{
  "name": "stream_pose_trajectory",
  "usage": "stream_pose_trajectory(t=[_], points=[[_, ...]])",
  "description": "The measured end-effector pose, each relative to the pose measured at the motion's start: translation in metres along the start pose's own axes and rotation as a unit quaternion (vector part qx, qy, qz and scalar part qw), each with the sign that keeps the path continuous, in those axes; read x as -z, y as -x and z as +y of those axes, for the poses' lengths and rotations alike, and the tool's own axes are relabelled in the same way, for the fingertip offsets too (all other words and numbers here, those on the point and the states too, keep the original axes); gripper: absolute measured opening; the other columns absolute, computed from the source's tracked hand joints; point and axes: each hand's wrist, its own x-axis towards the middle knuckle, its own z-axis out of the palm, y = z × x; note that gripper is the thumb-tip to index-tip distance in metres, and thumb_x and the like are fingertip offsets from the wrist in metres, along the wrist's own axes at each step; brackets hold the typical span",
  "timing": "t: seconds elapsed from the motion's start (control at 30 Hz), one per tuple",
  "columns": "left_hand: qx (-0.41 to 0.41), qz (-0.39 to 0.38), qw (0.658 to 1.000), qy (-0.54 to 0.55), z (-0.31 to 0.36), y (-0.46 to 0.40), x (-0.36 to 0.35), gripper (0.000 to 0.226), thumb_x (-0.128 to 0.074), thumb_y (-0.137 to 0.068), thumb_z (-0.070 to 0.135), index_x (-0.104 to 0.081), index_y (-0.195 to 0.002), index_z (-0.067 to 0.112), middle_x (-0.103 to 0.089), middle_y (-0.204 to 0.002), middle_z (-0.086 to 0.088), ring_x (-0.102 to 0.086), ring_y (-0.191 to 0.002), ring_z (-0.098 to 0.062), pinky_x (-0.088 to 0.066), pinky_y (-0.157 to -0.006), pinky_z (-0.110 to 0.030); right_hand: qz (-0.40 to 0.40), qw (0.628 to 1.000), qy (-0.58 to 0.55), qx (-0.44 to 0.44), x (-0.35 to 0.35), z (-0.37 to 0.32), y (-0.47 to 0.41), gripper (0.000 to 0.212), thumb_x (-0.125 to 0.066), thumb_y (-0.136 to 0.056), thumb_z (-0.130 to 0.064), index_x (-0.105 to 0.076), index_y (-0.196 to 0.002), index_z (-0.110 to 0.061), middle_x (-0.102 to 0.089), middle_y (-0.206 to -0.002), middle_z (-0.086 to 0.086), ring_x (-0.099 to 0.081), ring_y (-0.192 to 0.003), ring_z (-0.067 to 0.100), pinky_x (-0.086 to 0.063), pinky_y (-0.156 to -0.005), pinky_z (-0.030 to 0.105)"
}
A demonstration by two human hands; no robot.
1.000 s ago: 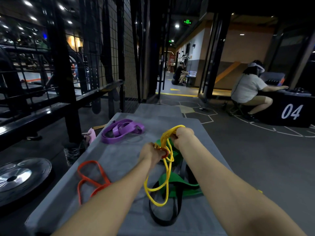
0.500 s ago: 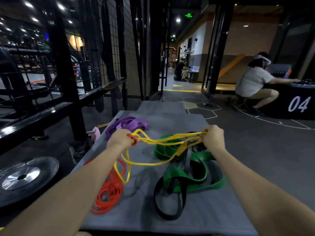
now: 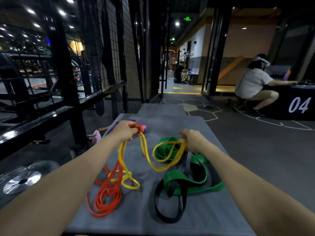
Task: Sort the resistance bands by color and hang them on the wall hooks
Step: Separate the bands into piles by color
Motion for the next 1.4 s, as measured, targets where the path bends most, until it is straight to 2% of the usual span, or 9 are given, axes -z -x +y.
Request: stream_pose_trajectory(t=[0.1,0.2,0.43,0.67,0.77,0.9,1.03,1.23,1.4], points=[[0.005,-0.033,0.996,0.088,0.012,0.007,0.008,0.012,-0.056,-0.09,0.013,-0.067,-0.086,0.015,-0.058,-0.042,0.011,-0.032,-0.034,-0.003,-0.025,-0.035,-0.011,-0.096,0.992,-0.004,0.082,0.006,-0.023,0.0,0.071,-0.055,-0.085,-0.001,-0.022,-0.148,-0.011,-0.038,-0.146,0.008,-0.056,-0.11,0.024,-0.047,-0.068,0.003],[0.013,-0.069,0.981,0.18,0.026,0.015,0.01,0.015,-0.052,-0.093,0.012,-0.064,-0.085,0.009,-0.067,-0.057,0.006,-0.034,-0.031,-0.001,-0.024,-0.034,-0.011,-0.027,0.969,-0.202,0.141,0.01,-0.055,-0.001,0.068,-0.061,-0.084,-0.001,-0.029,-0.144,-0.007,-0.042,-0.144,0.008,-0.042,-0.131,0.019,-0.036,-0.103,0.022],[-0.018,-0.084,0.979,0.185,0.03,0.022,0.015,0.022,-0.051,-0.094,0.018,-0.061,-0.076,0.008,-0.063,-0.051,0.005,-0.035,-0.028,-0.002,-0.024,-0.031,-0.011,-0.077,0.864,-0.471,0.162,0.0,-0.093,0.002,0.007,-0.056,-0.091,-0.004,-0.062,-0.087,-0.003,-0.059,-0.079,0.011,-0.056,-0.068,0.009,-0.048,-0.068,0.014],[0.002,-0.107,0.971,0.215,0.013,0.018,0.015,0.021,-0.042,-0.097,0.009,-0.061,-0.087,0.009,-0.069,-0.057,0.006,-0.066,-0.054,-0.003,-0.053,-0.053,-0.013,-0.049,0.791,-0.601,0.102,0.017,-0.097,0.0,0.03,-0.033,-0.102,-0.013,-0.048,-0.076,-0.011,-0.055,-0.071,0.004,-0.058,-0.06,0.011,-0.05,-0.074,0.028],[-0.022,-0.134,0.986,0.096,-0.003,0.016,0.022,0.022,-0.049,-0.09,-0.005,-0.06,-0.106,0.006,-0.07,-0.078,0.013,-0.064,-0.068,0.009,-0.05,-0.071,-0.012,0.021,0.762,-0.642,0.082,0.024,-0.096,-0.006,0.028,-0.032,-0.102,-0.011,-0.047,-0.078,-0.011,-0.056,-0.073,0.004,-0.053,-0.059,0.013,-0.048,-0.064,0.025],[0.002,-0.24,0.968,0.073,-0.014,0.015,0.03,0.048,-0.057,-0.08,-0.015,-0.051,-0.114,0.018,-0.06,-0.106,0.005,-0.057,-0.096,0.0,-0.049,-0.079,-0.012,0.066,0.774,-0.62,0.11,0.03,-0.095,-0.014,0.028,-0.035,-0.101,-0.008,-0.048,-0.076,-0.011,-0.054,-0.07,0.004,-0.045,-0.057,0.015,-0.04,-0.061,0.026],[-0.019,-0.179,0.98,0.084,-0.004,0.009,0.016,0.018,-0.058,-0.09,0.017,-0.055,-0.107,0.021,-0.06,-0.101,0.006,-0.053,-0.091,-0.003,-0.039,-0.077,-0.018,0.067,0.775,-0.61,0.152,0.038,-0.108,-0.02,0.028,-0.036,-0.1,-0.006,-0.05,-0.076,-0.012,-0.051,-0.068,0.004,-0.043,-0.055,0.013,-0.04,-0.054,0.019],[-0.021,-0.154,0.988,-0.02,-0.011,-0.001,0.002,0.02,-0.049,-0.096,0.023,-0.063,-0.101,0.01,-0.064,-0.093,0.003,-0.056,-0.085,-0.007,-0.042,-0.068,-0.01,0.189,0.73,-0.639,0.152,0.08,-0.099,-0.03,0.026,-0.043,-0.098,-0.007,-0.058,-0.078,-0.012,-0.06,-0.06,-0.004,-0.053,-0.054,0.004,-0.043,-0.058,0.015],[-0.009,-0.06,0.974,0.22,0.01,-0.016,-0.004,0.017,-0.043,-0.098,0.018,-0.058,-0.091,0.013,-0.06,-0.086,-0.002,-0.056,-0.077,-0.009,-0.046,-0.057,-0.018,0.222,0.804,-0.54,0.116,0.069,-0.092,-0.043,0.02,-0.052,-0.094,-0.012,-0.063,-0.078,-0.012,-0.05,-0.062,-0.003,-0.042,-0.055,0.005,-0.034,-0.054,0.016]])
